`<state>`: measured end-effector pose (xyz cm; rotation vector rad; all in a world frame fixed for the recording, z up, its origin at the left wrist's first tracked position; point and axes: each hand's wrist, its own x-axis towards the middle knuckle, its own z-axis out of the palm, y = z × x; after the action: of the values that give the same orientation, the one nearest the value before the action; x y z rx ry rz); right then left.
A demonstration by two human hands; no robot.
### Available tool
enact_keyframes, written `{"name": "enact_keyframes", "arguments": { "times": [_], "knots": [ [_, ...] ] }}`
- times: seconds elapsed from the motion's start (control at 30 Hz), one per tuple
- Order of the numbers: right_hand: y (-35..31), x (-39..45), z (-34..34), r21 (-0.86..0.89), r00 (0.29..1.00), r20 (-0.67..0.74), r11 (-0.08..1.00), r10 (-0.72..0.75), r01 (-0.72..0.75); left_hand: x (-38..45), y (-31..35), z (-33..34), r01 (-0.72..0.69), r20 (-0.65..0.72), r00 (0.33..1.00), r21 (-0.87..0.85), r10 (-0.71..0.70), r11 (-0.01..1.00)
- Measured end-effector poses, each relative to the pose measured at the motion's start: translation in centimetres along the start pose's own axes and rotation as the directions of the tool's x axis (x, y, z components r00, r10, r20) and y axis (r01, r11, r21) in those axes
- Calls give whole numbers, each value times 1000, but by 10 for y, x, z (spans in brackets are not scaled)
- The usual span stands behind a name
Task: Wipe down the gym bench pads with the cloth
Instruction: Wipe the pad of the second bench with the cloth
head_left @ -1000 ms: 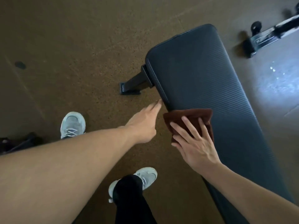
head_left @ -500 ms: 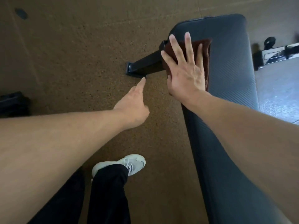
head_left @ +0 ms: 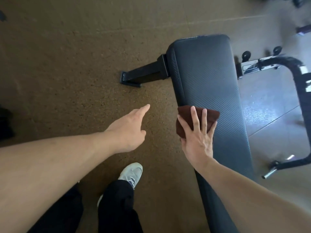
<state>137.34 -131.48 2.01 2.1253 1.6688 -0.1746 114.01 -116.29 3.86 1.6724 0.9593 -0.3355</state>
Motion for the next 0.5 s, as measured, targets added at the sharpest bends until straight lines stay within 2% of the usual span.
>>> {"name": "enact_keyframes", "arguments": {
  "times": [0.13,0.27,0.4,0.5],
  "knots": [
    [0,52,-24,-38,993,-19,992,-119,118,-1,-15,10,14,14,1000,31,-14,999],
    [-24,98,-39,-23,993,-86,997,-78,76,-6,-22,30,51,47,998,22,-52,998],
    [-15,74,-26,-28,979,-153,991,-132,129,-19,-31,57,98,53,993,103,-104,990],
    [-1,26,-7,-20,975,-129,983,-181,180,-20,-18,75,135,16,990,190,-141,972]
  ]
}}
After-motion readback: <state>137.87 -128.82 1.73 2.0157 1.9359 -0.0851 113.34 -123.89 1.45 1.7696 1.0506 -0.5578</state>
